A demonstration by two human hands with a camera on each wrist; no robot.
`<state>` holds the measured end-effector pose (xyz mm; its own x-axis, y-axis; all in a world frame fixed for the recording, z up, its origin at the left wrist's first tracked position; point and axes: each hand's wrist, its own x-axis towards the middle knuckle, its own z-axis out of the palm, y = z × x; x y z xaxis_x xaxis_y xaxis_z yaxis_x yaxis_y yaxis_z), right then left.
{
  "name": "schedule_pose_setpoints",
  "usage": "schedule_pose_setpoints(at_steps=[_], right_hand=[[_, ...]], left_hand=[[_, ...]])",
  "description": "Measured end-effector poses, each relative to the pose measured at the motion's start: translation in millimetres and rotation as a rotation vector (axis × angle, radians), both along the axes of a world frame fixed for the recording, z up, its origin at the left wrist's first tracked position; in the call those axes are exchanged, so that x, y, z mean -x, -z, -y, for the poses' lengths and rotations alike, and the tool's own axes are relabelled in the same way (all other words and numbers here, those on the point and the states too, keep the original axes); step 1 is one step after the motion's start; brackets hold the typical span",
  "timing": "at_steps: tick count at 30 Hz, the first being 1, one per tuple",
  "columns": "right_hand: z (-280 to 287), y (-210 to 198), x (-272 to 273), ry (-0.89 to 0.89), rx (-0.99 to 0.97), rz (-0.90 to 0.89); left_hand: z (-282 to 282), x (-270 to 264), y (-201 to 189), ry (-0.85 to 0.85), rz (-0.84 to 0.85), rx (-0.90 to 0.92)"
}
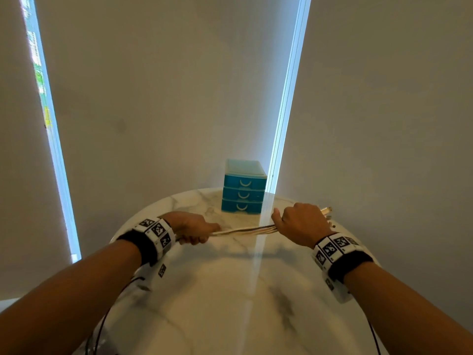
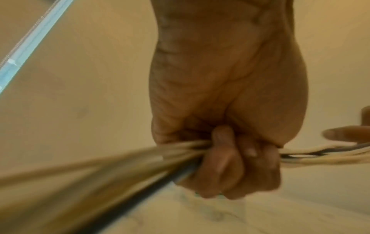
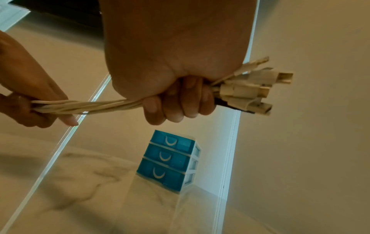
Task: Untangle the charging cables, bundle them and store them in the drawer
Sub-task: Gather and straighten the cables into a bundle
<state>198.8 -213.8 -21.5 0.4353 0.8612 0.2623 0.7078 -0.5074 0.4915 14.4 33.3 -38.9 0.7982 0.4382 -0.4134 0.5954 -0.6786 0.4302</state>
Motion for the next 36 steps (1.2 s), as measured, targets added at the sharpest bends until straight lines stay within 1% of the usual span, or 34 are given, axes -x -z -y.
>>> schedule_pose_setpoints(at_steps=[2,4,6,7,8,9,10,12,13,14,15,16,18,20,22,25,28,30,32,33,34,36], right_hand=[[5.8,-15.1,3.5,-0.018,0.087,0.144],[7.0,-28.7,2.7,0.007,0.117,0.186],[9.3,-49.2,-0.4,0.055,0.073,0.266],[14.5,-59.9,-1.0,0.112,0.017,0.27],[20.7,-68.2,-2.5,0.137,-0.021,0.294],[25.4,-70.6,-4.8,0.158,-0.033,0.281],[29.5,-68.1,-7.1,0.127,-0.007,0.283],[41.7,-47.1,-14.2,0.05,-0.009,0.221],[49.8,-33.5,-18.8,-0.01,-0.034,0.163],[56.3,-15.6,-26.8,-0.053,-0.018,0.145],[62.4,2.1,-32.6,-0.034,0.039,0.153],[68.8,15.4,-33.2,0.017,0.152,0.12],[77.0,39.8,-42.2,0.123,0.21,0.016],[80.1,52.0,-43.4,0.182,0.149,-0.152],[81.1,66.0,-42.4,0.202,0.09,-0.238],[80.9,80.1,-47.2,0.201,0.051,-0.272],[69.4,76.0,-45.8,0.158,-0.018,-0.268],[54.8,68.6,-39.6,0.087,-0.082,-0.287],[33.7,62.5,-21.7,-0.019,-0.237,-0.354],[21.2,59.6,-8.5,-0.06,-0.326,-0.433],[8.1,58.2,4.8,-0.072,-0.392,-0.556],[-19.4,63.9,24.6,-0.02,-0.438,-0.86]], left_hand=[[-12.1,-0.8,-16.7,-0.017,0.132,-0.263],[-13.4,-6.4,-43.0,-0.031,0.317,-0.545],[-6.4,-14.4,-70.2,-0.048,0.517,-0.792],[-2.4,-18.6,-80.8,-0.037,0.601,-0.885],[2.4,-23.7,-86.9,-0.012,0.653,-0.938],[7.6,-28.8,-87.9,0.018,0.657,-0.955],[13.0,-34.5,-82.7,0.052,0.632,-0.938],[28.1,-48.4,-53.4,0.109,0.527,-0.86],[37.4,-55.3,-34.5,0.139,0.463,-0.833],[46.7,-62.4,-16.4,0.173,0.394,-0.811],[55.3,-69.2,-0.2,0.206,0.322,-0.782],[63.1,-75.4,13.0,0.235,0.253,-0.745],[74.1,-86.5,32.1,0.27,0.127,-0.691],[81.7,-93.1,43.3,0.272,0.025,-0.679],[89.0,-97.0,48.8,0.252,-0.036,-0.689],[98.6,-99.0,51.5,0.237,-0.046,-0.778],[103.0,-99.4,54.3,0.221,-0.035,-0.848],[104.4,-97.9,53.6,0.209,-0.025,-0.841],[103.9,-97.1,52.2,0.205,0.004,-0.828],[103.8,-96.3,51.1,0.203,0.021,-0.818],[103.6,-95.4,49.9,0.196,0.037,-0.804],[100.9,-93.9,49.1,0.188,0.079,-0.762]])
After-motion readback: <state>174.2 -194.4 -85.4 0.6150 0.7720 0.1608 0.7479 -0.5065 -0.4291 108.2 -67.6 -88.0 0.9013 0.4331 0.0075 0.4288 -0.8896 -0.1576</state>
